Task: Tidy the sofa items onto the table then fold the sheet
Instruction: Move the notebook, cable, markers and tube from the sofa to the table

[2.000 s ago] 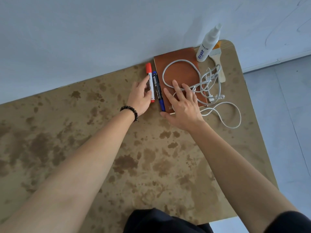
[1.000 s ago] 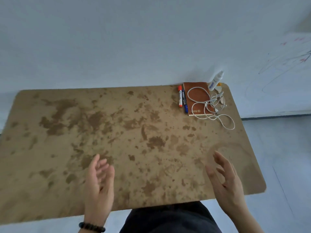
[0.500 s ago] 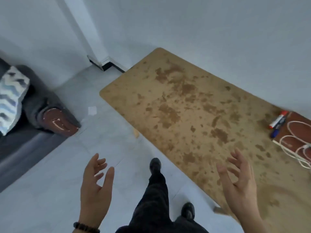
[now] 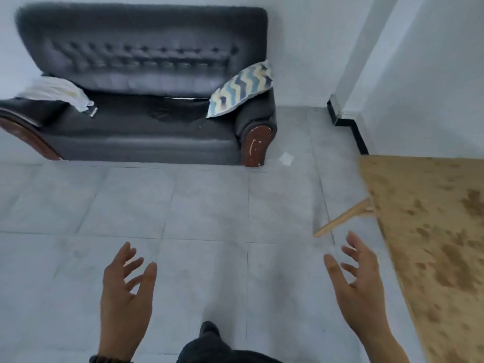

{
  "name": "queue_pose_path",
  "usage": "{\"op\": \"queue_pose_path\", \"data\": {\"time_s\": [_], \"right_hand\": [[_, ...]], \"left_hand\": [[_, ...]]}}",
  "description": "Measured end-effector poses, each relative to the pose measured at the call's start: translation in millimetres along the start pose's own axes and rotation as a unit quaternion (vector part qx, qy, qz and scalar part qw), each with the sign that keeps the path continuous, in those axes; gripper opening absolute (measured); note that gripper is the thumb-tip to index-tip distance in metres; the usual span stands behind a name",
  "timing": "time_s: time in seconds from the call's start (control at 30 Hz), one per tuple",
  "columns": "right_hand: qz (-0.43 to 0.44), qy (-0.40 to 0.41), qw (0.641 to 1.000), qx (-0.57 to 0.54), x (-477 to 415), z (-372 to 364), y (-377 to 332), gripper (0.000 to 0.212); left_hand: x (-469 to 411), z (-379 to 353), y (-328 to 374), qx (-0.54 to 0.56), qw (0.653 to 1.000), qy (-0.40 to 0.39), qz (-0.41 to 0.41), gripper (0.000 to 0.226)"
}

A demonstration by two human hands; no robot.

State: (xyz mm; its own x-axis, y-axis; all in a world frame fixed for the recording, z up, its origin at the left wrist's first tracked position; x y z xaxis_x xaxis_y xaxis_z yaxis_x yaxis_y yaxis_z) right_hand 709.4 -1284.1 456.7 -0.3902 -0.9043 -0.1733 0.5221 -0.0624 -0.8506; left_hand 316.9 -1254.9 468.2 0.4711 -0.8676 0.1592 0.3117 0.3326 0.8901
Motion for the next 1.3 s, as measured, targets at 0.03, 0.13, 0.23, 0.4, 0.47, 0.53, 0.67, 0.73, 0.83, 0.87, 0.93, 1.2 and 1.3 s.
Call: {"op": "queue_pose_path", "data": {"time_s": [0.03, 0.13, 0.23, 0.4, 0.47, 0.53, 0.67, 0.73, 0.83, 0.87, 0.93, 1.2, 1.3], "right_hand": [[0.013, -0.019, 1.0, -0.005, -12.4, -28.7, -16.6, 0.064], [0.048, -0.085, 0.995, -0.015, -44.8, -109.9, -65.6, 0.065], [0.079, -0.128, 0.989, -0.007, -74.3, -171.9, -104.0, 0.068], [0.085, -0.155, 0.984, 0.001, -128.8, -266.0, -134.8, 0.065], [0.082, -0.167, 0.983, -0.001, -156.1, -308.6, -135.0, 0.065], [0.074, -0.177, 0.981, -0.01, -186.8, -353.4, -133.9, 0.065], [0.071, -0.196, 0.978, -0.029, -266.9, -444.3, -148.9, 0.066], [0.071, -0.218, 0.973, -0.034, -310.0, -488.6, -171.8, 0.066], [0.106, -0.249, 0.962, -0.046, -375.8, -554.8, -218.9, 0.067], [0.118, -0.263, 0.956, -0.05, -395.8, -576.9, -234.9, 0.067], [0.138, -0.291, 0.945, -0.058, -428.2, -619.9, -265.3, 0.068], [0.181, -0.361, 0.913, -0.06, -517.9, -815.3, -339.9, 0.059], [0.175, -0.357, 0.916, -0.056, -549.7, -884.6, -371.4, 0.059]], "left_hand": [[-17.8, 15.7, -8.7, 0.006, 1.0, 0.017, 0.007, 0.056], [-69.8, 57.7, -26.3, 0.025, 0.997, 0.062, 0.039, 0.055], [-118.9, 89.0, -21.6, 0.033, 0.994, 0.089, 0.049, 0.054], [-207.8, 108.3, -8.0, 0.026, 0.994, 0.102, 0.04, 0.055], [-251.1, 105.5, -9.1, 0.023, 0.993, 0.105, 0.049, 0.055], [-299.6, 99.6, -11.4, 0.02, 0.992, 0.105, 0.062, 0.054], [-399.5, 91.3, 1.5, 0.006, 0.99, 0.114, 0.082, 0.054], [-443.9, 96.5, 14.6, 0.004, 0.988, 0.125, 0.094, 0.055], [-505.8, 110.3, 41.4, -0.002, 0.984, 0.151, 0.089, 0.056], [-525.0, 114.9, 46.1, -0.002, 0.983, 0.161, 0.091, 0.056], [-559.3, 125.0, 55.1, 0.007, 0.978, 0.184, 0.101, 0.055], [-727.6, 162.6, 37.7, 0.05, 0.958, 0.247, 0.137, 0.057], [-811.7, 182.7, 36.4, 0.06, 0.958, 0.245, 0.137, 0.056]]}}
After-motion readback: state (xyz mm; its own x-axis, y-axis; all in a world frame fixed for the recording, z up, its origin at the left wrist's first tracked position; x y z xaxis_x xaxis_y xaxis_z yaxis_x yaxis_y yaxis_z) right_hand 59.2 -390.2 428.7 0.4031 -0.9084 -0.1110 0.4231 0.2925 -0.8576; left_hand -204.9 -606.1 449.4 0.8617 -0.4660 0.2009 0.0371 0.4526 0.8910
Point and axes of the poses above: each hand's wrist, its own x-axis away from the middle knuckle, its own z-axis out of the back of the hand, y = z × x, the point moved 4 cm from there along -x, towards the middle knuckle, and after that the axes turned 10 degrees about z, right-handed, at the moved point
